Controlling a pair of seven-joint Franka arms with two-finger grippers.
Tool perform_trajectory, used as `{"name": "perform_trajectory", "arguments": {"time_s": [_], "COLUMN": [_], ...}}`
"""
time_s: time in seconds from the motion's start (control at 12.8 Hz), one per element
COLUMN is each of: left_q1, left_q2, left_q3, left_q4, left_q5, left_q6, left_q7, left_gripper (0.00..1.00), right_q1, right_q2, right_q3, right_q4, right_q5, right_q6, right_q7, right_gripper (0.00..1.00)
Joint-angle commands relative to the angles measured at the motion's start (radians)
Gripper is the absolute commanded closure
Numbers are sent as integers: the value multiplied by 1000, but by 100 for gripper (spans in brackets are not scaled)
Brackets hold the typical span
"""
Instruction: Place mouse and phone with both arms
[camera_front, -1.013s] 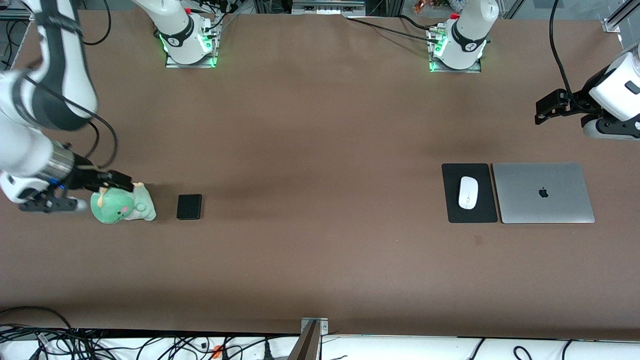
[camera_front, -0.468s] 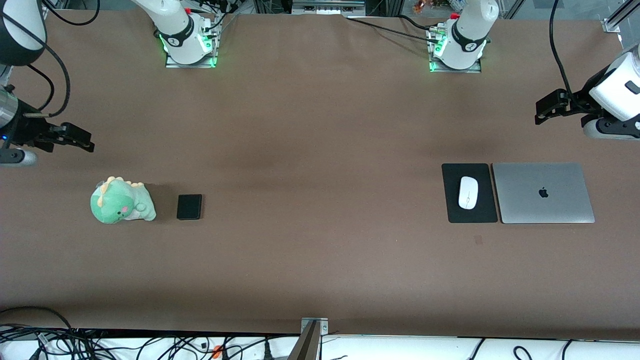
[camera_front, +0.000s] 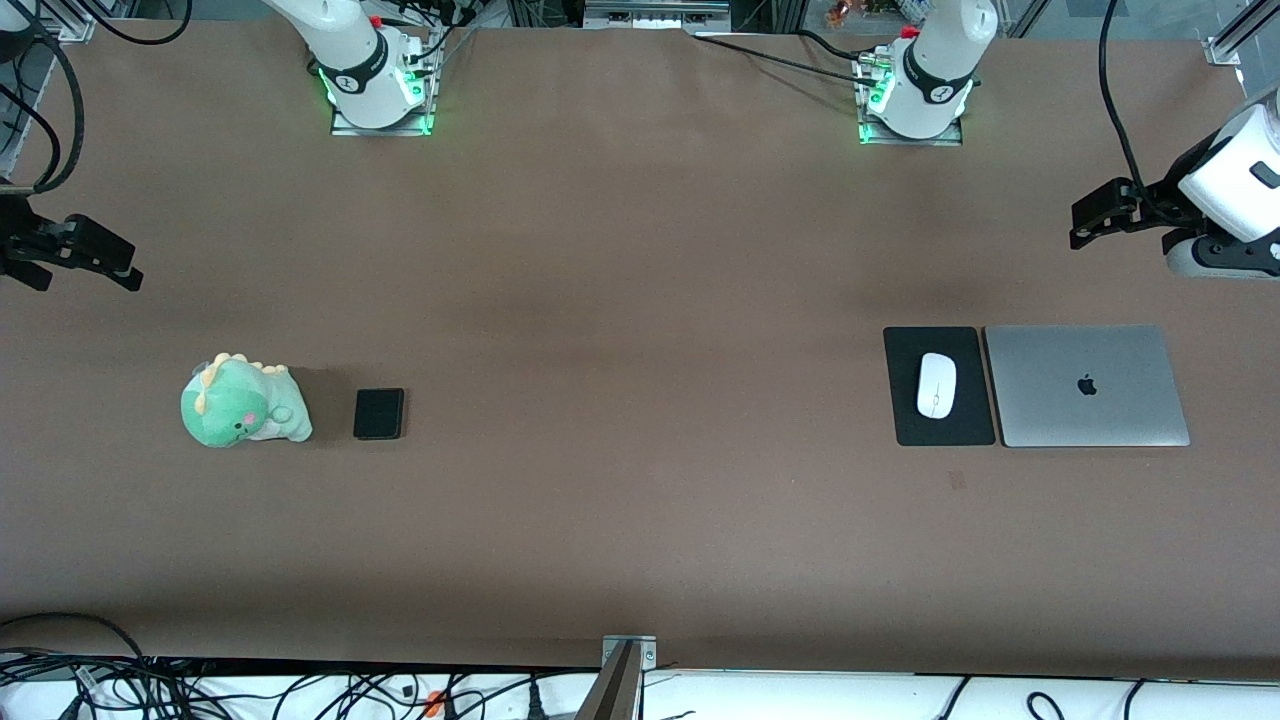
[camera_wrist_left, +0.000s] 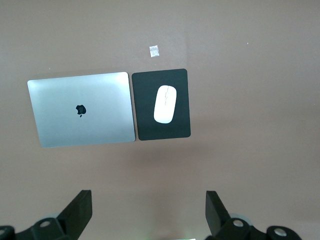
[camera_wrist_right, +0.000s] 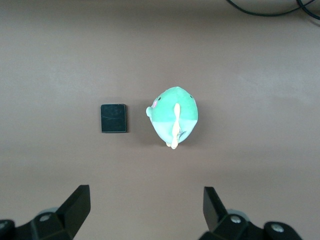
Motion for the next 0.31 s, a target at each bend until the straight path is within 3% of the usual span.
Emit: {"name": "perform_trajectory", "arguments": {"time_s": [0.0, 0.23], "left_q1": [-2, -2], "left_q2": [2, 2], "left_q3": [6, 6], "left_q4": [16, 16], "left_q5": [-23, -23], "left_q6": [-9, -9], "left_q7": [-4, -4], "left_gripper": [0, 0], "right_q1": [-6, -6], "right_q2": [2, 1], "right_q3": [8, 6], "right_q4": [18, 18], "right_q5": [-4, -1], "right_q6": [-21, -22], "right_q7": [-1, -4], "right_gripper": [0, 0]}}
